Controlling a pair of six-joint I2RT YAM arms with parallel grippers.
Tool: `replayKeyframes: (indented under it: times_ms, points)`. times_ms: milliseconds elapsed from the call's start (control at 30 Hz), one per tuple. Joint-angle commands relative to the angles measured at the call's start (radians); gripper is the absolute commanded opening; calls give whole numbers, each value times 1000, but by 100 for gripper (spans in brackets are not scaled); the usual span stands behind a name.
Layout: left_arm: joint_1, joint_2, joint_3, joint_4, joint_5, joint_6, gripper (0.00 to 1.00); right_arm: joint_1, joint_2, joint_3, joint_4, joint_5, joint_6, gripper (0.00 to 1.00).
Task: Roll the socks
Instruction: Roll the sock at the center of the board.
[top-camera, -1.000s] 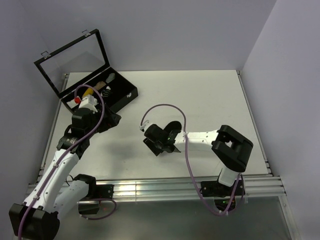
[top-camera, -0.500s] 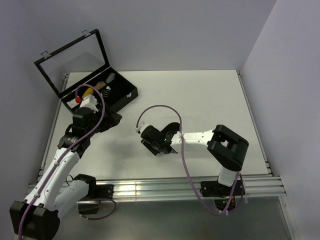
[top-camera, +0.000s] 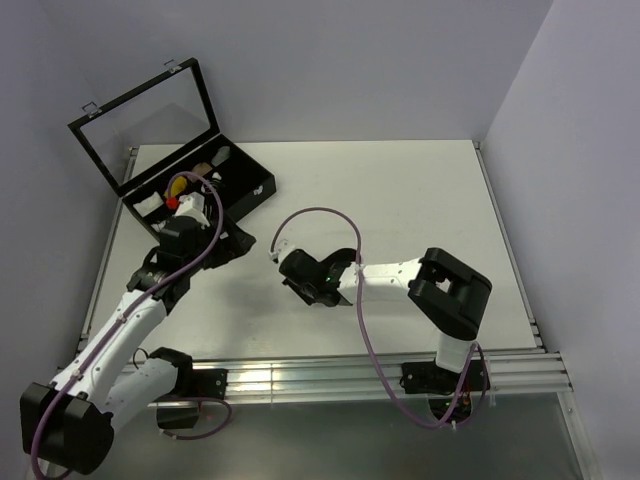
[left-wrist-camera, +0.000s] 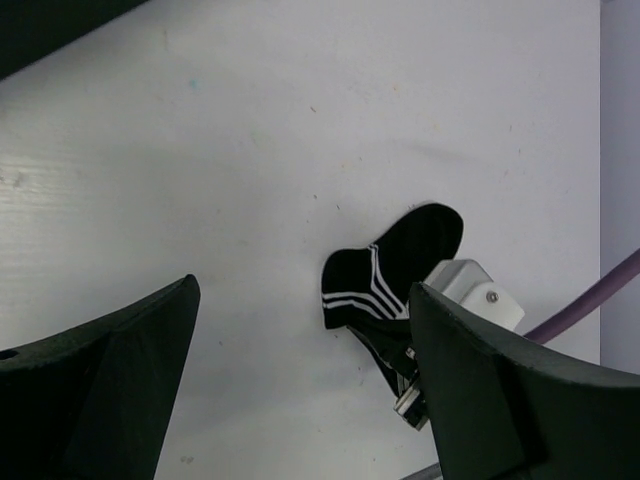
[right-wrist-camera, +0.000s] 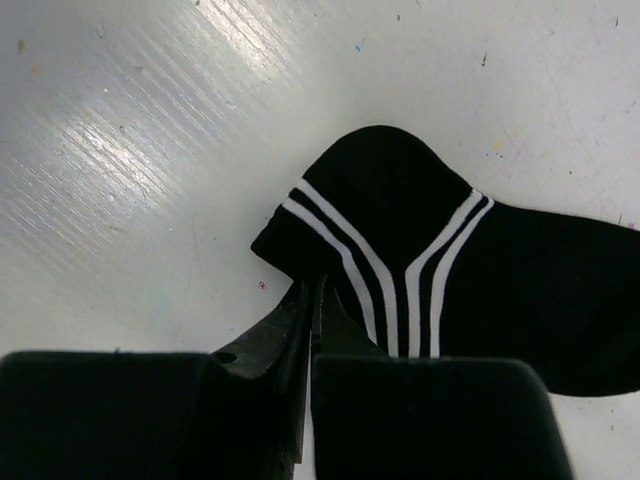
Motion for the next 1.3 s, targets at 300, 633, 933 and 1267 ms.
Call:
replayKeyframes:
  times_ms: [300, 633, 933, 1267]
  points:
    - [-207, 38, -156, 203, -173, -237, 88, -165, -69, -87, 112, -509, 62, 0]
    - [-346, 155, -219, 335, -246, -375, 83, -337, -4, -116, 246, -922, 177, 0]
    - [-434, 344, -146, 378, -260, -438, 71, -395, 46, -107, 258, -971, 198, 0]
    - [-459, 437, -94, 386, -217, -517, 63, -418, 86, -99, 266, -963, 209, 0]
